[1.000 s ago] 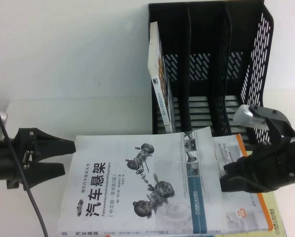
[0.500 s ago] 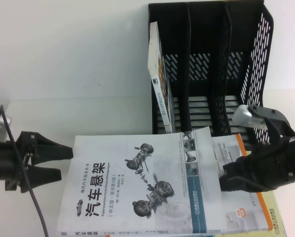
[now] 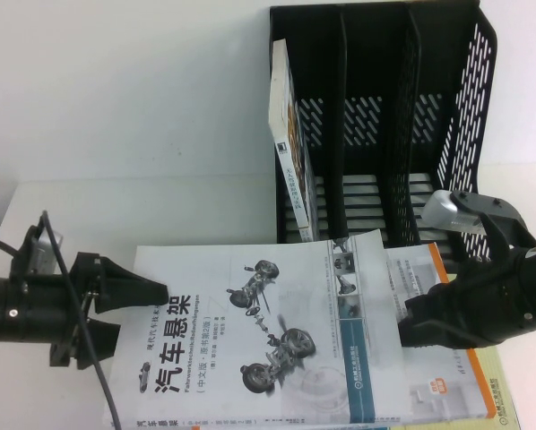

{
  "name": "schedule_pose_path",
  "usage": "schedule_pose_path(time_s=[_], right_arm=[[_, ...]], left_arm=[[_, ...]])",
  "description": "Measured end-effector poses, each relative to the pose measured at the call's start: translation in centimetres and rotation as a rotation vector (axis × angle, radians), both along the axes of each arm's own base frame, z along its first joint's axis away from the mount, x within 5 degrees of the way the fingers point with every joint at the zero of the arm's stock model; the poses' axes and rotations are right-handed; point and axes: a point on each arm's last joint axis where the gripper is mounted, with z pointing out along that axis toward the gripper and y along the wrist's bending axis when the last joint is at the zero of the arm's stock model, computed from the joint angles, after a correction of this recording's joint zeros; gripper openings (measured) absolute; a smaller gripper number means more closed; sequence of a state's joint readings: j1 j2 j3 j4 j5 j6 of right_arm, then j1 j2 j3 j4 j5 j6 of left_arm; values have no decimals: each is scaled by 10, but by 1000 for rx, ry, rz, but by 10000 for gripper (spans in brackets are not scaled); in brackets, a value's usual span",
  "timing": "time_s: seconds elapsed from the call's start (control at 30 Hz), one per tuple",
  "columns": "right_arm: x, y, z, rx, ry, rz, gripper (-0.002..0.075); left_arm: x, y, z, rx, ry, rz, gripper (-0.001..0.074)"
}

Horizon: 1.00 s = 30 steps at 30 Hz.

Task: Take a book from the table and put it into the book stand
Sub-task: Pick up the book with your left arm

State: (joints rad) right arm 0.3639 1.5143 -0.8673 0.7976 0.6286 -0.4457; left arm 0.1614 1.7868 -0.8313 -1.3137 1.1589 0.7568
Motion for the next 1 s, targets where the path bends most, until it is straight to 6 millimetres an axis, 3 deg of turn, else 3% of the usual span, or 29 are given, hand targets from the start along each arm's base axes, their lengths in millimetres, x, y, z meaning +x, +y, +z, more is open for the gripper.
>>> schedule_pose_path(time_s=[0.43,0.53,0.7,0.87,1.0], right_arm=[[3,1,-1,8,-16,-4,-2],[4,2,-4,12,-3,-9,-2],[6,3,-7,15,14,-10,-2],[6,3,-8,14,14,-4,-2],[5,2,-5,-4,-8,13,-2]], left_arm=[[-7,-41,1,-17,2,-121,570],[-7,-42,1,-15,1,-124,517],[-9,-42,6,-13,-17,-133,307],[-11,-41,16,20,-63,-138,308],[-10,-39,36,70,-112,-162,307]])
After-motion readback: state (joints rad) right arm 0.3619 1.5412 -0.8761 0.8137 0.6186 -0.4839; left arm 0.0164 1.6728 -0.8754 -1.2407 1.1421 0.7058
